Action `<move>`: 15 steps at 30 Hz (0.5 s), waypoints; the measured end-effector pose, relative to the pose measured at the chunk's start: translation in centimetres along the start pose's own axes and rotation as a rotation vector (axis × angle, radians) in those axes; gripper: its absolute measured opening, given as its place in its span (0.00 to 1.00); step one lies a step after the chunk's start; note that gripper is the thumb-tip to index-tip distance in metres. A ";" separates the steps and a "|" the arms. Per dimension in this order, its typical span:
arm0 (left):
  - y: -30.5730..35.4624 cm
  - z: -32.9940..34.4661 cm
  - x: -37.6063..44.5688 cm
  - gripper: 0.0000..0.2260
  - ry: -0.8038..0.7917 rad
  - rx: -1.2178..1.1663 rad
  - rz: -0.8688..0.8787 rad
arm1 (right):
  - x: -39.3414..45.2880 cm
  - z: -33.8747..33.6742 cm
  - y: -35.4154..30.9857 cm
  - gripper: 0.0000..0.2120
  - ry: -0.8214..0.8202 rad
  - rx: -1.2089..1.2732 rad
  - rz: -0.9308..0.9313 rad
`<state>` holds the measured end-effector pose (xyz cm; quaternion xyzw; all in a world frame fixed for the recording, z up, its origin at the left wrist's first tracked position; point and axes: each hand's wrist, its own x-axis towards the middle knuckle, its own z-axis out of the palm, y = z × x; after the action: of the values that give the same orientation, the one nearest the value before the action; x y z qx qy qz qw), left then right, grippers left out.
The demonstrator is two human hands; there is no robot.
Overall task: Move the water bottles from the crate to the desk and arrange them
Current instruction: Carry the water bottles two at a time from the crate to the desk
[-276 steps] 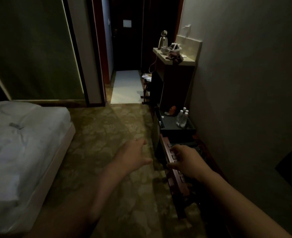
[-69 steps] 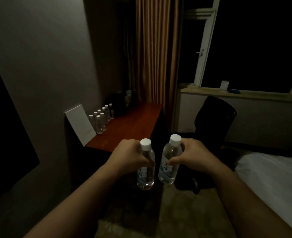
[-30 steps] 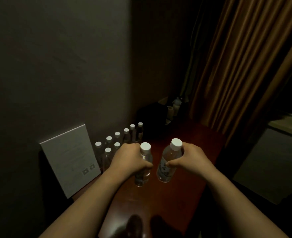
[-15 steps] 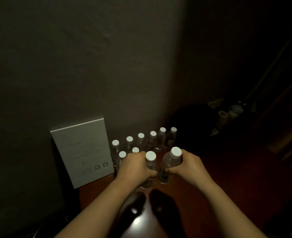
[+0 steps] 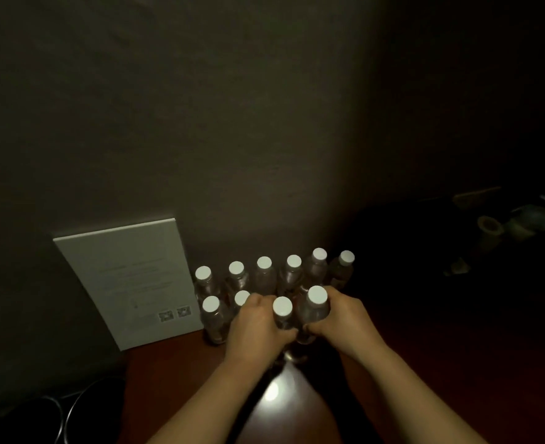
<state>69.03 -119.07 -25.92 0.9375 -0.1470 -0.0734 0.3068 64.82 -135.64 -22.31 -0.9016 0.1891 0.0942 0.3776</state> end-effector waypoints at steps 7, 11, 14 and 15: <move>-0.6 4.8 1.7 0.16 0.088 -0.097 -0.071 | 3.9 0.3 2.1 0.21 -0.073 -0.019 -0.012; -0.9 6.4 2.5 0.16 0.129 -0.121 -0.090 | 5.4 0.6 2.8 0.19 -0.094 -0.013 -0.030; -1.2 7.3 3.0 0.17 0.154 -0.144 -0.110 | 6.4 0.9 3.2 0.17 -0.111 -0.003 -0.033; -1.3 7.5 3.1 0.18 0.161 -0.144 -0.122 | 6.6 1.0 3.3 0.17 -0.119 -0.001 -0.032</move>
<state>70.57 -123.23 -32.90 0.9231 -0.0592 -0.0269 0.3790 69.50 -138.85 -27.18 -0.8975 0.1519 0.1419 0.3890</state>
